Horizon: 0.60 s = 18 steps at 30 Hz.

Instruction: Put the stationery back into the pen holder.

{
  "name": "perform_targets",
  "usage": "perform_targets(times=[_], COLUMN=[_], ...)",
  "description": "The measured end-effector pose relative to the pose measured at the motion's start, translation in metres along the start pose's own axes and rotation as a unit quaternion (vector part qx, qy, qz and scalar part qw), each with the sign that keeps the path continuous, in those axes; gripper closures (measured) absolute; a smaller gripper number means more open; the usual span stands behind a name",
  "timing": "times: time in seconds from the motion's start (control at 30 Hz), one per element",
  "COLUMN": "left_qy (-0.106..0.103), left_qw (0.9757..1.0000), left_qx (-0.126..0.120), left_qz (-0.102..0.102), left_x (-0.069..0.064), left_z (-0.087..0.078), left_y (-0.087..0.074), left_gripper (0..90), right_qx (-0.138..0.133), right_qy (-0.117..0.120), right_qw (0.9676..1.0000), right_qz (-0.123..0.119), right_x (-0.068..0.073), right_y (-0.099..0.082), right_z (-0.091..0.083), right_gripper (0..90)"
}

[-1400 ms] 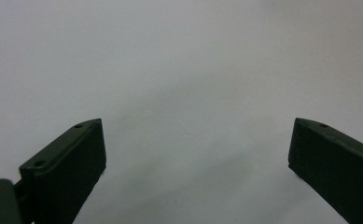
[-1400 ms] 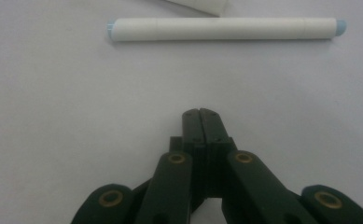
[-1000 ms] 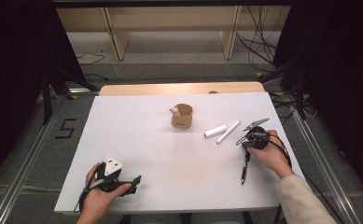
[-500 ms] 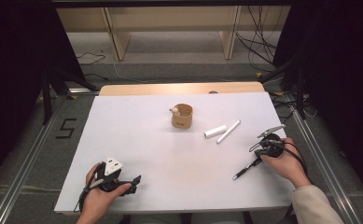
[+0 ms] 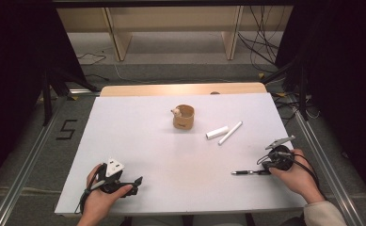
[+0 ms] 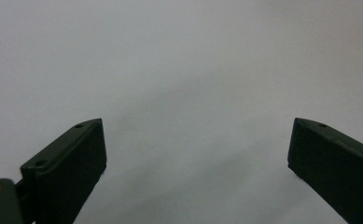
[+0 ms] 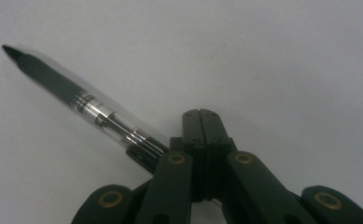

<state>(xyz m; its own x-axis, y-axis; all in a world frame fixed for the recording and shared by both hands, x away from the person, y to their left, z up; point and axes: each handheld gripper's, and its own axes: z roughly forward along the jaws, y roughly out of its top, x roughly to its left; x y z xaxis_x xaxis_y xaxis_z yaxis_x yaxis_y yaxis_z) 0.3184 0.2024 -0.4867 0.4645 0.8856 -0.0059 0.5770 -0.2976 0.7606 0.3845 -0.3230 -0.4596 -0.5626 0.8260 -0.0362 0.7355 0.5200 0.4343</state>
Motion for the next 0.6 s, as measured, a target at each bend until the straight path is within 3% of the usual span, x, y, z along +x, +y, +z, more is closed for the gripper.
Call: perform_targets(times=[0.6], left_qy=[-0.002], left_qw=[1.0], left_qx=[0.0], left_qz=[0.001], left_x=[-0.0011], left_z=[-0.0002], left_y=[0.0006], left_gripper=[4.2], right_qx=[0.015], right_qy=[0.016], right_qw=[0.9997], right_qz=[-0.013], right_x=[0.0055], right_y=[-0.0079], right_z=[-0.0058], right_gripper=[90.0])
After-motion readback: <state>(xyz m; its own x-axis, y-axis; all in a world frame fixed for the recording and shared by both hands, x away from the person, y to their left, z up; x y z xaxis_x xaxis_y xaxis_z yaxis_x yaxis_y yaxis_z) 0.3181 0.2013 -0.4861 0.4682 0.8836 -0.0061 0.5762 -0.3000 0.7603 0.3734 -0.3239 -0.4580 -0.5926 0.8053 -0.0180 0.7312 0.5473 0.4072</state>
